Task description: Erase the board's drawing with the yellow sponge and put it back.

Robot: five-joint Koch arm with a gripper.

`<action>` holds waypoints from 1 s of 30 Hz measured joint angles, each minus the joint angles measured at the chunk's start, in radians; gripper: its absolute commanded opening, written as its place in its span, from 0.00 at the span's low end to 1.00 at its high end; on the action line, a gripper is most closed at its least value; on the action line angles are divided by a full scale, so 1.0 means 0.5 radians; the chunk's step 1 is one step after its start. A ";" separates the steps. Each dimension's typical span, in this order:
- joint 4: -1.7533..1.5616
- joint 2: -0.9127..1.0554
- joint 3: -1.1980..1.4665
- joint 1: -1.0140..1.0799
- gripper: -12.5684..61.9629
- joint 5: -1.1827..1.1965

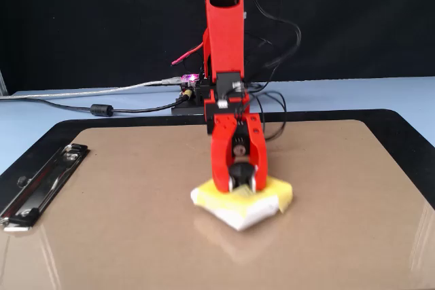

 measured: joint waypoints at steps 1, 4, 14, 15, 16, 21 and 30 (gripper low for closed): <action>0.083 0.163 0.117 -0.003 0.06 0.000; 0.755 0.828 0.261 -0.025 0.06 0.003; 1.838 1.598 -0.080 -0.887 0.06 -0.169; 1.835 1.525 -0.132 -0.979 0.06 -0.184; 1.838 1.451 -0.187 -1.062 0.06 -0.199; 1.835 1.138 -0.322 -1.350 0.06 -0.230; 1.586 0.871 -0.239 -1.552 0.06 -0.227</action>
